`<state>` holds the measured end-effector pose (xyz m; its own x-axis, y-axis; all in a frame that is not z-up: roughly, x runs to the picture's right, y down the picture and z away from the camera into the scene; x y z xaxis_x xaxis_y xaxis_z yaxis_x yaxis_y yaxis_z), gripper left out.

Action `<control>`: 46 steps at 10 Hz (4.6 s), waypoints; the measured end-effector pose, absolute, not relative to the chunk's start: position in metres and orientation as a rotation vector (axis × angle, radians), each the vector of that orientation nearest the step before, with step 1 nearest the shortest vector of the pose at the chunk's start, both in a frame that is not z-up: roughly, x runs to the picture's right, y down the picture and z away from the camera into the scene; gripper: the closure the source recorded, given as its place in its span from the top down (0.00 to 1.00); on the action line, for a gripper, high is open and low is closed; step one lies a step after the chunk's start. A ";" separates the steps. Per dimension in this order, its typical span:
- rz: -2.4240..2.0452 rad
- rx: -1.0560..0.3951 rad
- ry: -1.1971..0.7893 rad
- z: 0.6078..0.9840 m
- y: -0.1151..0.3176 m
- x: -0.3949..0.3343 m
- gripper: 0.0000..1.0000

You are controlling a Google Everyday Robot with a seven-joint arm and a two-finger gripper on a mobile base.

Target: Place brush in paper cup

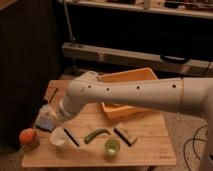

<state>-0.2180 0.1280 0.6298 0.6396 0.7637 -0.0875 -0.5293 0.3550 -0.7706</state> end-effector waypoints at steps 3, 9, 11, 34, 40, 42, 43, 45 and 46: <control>0.931 -0.885 -0.384 0.663 0.093 -0.252 0.00; 1.044 -0.985 -0.569 0.682 0.078 -0.263 0.00; 1.068 -0.971 -0.588 0.679 0.085 -0.262 0.00; 1.025 -1.012 -0.669 0.724 0.122 -0.263 0.00; 0.991 -1.070 -0.713 0.739 0.123 -0.265 0.00; 0.973 -1.084 -0.731 0.741 0.124 -0.265 0.00; 0.960 -1.090 -0.742 0.742 0.125 -0.265 0.00; 0.928 -1.084 -0.757 0.738 0.126 -0.264 0.10; 0.907 -1.078 -0.768 0.735 0.127 -0.263 0.20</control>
<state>-0.2627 0.1267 0.7353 0.4329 0.8974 0.0857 -0.2331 0.2033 -0.9510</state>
